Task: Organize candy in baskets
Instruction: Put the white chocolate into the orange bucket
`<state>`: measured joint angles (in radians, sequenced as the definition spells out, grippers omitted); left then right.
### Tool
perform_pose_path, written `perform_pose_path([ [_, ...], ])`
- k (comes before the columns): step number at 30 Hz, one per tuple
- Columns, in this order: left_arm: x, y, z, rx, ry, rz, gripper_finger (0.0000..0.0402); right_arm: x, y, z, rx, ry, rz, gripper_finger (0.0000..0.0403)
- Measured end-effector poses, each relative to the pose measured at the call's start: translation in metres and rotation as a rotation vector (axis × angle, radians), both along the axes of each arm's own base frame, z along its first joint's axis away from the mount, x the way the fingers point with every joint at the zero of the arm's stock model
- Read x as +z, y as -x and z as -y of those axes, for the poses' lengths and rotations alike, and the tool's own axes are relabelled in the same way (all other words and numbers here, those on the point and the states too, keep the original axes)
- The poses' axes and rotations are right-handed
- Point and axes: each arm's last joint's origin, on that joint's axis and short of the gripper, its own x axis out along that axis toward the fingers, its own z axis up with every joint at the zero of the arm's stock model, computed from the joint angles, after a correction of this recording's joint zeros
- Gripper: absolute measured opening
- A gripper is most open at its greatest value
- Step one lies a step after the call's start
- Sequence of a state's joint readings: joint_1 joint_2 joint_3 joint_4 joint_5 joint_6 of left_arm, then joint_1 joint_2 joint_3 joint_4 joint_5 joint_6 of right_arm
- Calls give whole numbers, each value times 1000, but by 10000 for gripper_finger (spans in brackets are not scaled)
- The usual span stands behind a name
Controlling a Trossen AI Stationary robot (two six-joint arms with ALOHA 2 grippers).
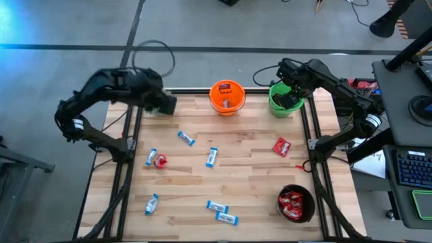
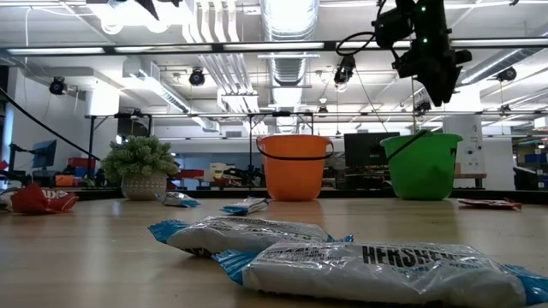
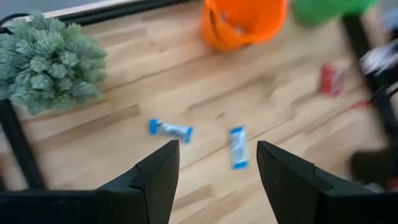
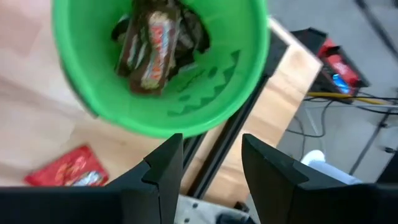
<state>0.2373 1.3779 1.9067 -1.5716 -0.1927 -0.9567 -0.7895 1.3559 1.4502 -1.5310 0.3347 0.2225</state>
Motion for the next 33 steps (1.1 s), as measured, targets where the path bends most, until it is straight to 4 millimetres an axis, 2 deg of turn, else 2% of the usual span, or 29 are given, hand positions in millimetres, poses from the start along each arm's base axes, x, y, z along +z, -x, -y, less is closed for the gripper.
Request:
perform_pose_path([
  [4,-24,-9,3,-136,5,-122,197,1,2,-5,32,-68,21,148],
  [9,-46,-21,7,-305,144,-178,197,4,4,-8,42,-73,39,144],
  [12,-55,-30,6,-287,160,-190,197,5,5,-9,42,-69,43,146],
  [20,-67,-64,8,-268,93,-55,197,5,5,-9,44,-65,46,145],
  [33,-91,-90,21,-271,90,-170,197,8,8,-12,45,-59,52,141],
])
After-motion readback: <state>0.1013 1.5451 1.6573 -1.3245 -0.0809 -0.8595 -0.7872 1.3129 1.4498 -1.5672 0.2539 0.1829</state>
